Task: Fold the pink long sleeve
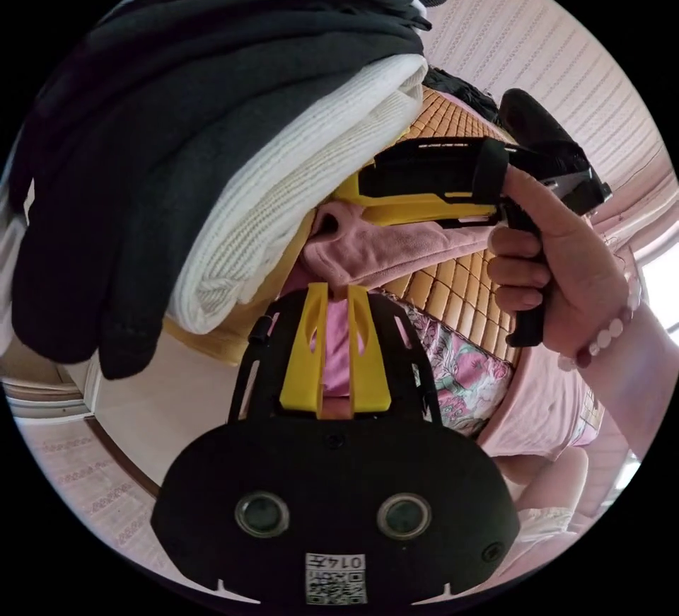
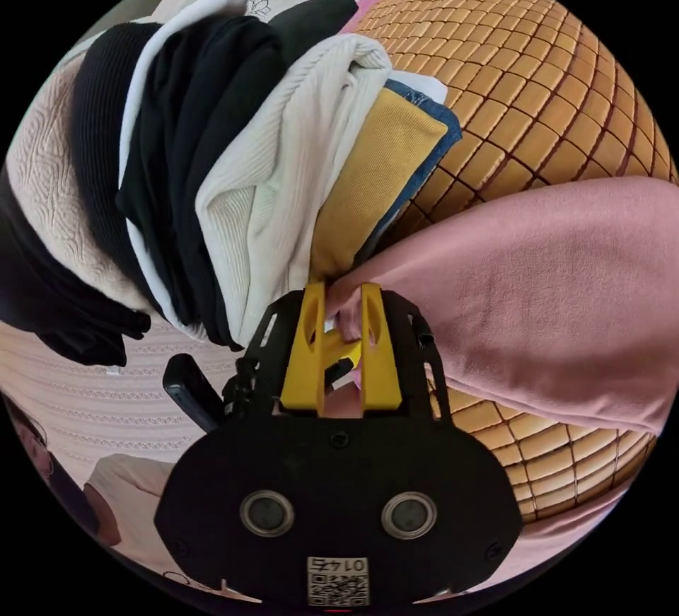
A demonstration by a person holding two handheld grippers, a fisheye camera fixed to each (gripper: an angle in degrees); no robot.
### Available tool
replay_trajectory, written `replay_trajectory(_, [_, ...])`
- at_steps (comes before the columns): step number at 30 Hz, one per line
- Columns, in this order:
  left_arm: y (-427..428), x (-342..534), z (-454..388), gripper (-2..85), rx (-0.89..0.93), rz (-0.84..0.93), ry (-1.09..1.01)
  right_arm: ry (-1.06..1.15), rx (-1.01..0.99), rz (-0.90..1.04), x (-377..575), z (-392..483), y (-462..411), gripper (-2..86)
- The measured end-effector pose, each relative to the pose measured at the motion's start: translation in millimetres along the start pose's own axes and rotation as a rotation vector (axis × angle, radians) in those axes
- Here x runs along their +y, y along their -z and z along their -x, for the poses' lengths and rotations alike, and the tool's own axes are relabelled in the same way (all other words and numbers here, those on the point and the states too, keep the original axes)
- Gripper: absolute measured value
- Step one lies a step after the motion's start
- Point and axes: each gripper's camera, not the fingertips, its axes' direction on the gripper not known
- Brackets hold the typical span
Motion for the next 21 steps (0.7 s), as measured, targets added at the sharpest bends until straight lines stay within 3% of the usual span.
replay_trajectory(6, [29, 25, 4, 2.2, 0.008, -0.092, -0.111, 0.216, 0.048, -0.043, 31, 14, 61, 1.2])
replay_trajectory(10, [73, 39, -12, 1.2, 0.276, -0.333, -0.203, 0.309, 0.067, -0.101, 62, 20, 134, 0.8])
replay_trajectory(16, [159, 29, -101, 1.3, 0.602, -0.637, -0.495, 0.445, 0.11, -0.443, 152, 72, 311, 0.6])
replay_trajectory(19, [182, 53, -157, 1.8, 0.756, -0.631, -0.69, 0.46, 0.203, -0.599, 242, 91, 371, 0.7])
replay_trajectory(21, [174, 74, -187, 2.0, 0.844, -0.553, -0.767, 0.348, 0.286, -0.656, 311, 78, 388, 0.7])
